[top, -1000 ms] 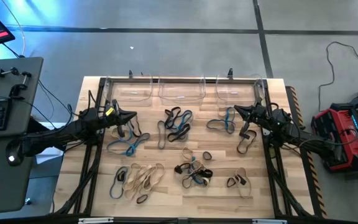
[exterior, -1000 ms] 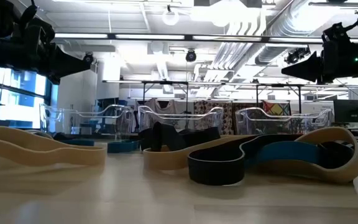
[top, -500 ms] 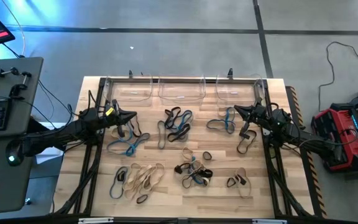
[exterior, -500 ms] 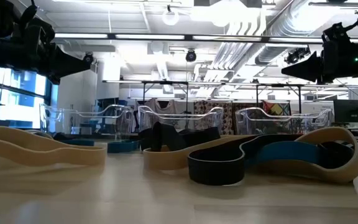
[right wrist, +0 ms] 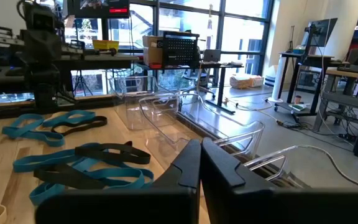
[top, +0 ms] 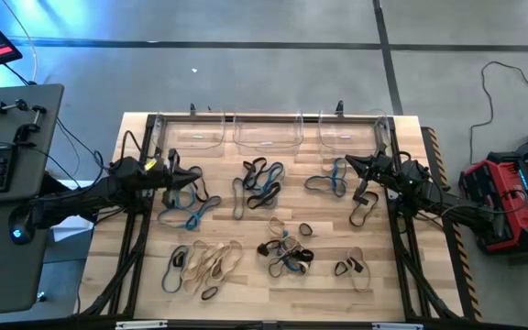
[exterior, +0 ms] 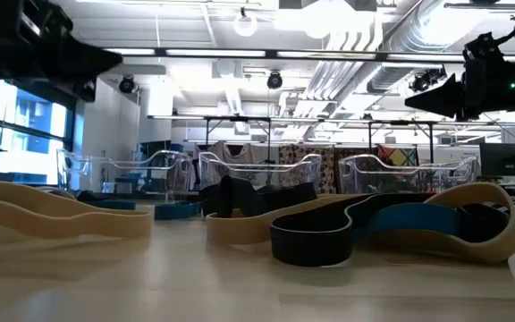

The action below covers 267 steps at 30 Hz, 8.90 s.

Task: Sort rubber bands into baskets
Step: Put the brown rubber band into the middle transparent bin, then put the black rubber band into the left transparent bin

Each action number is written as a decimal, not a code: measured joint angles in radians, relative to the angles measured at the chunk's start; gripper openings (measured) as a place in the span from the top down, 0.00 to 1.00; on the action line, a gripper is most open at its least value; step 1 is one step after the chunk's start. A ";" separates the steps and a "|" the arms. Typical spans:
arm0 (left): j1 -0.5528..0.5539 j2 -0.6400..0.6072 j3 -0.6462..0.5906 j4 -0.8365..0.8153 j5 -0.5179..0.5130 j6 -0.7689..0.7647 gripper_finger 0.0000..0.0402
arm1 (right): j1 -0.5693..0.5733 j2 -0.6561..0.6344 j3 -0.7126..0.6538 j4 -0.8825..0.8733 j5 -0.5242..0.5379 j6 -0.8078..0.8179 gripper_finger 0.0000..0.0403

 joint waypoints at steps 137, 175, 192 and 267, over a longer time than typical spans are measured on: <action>-0.501 1.506 1.098 -0.768 -0.351 0.022 1.00 | 0.000 0.001 0.000 0.000 0.000 0.000 1.00; 0.212 1.573 1.428 -0.652 -0.271 0.490 1.00 | 0.000 0.001 0.000 0.000 0.000 0.000 1.00; 0.334 1.729 1.528 -0.610 -0.174 0.602 1.00 | 0.000 0.001 0.000 0.000 -0.001 0.000 1.00; 0.352 2.081 1.637 -0.560 -0.076 0.782 0.82 | 0.000 0.001 0.000 0.000 -0.001 0.000 1.00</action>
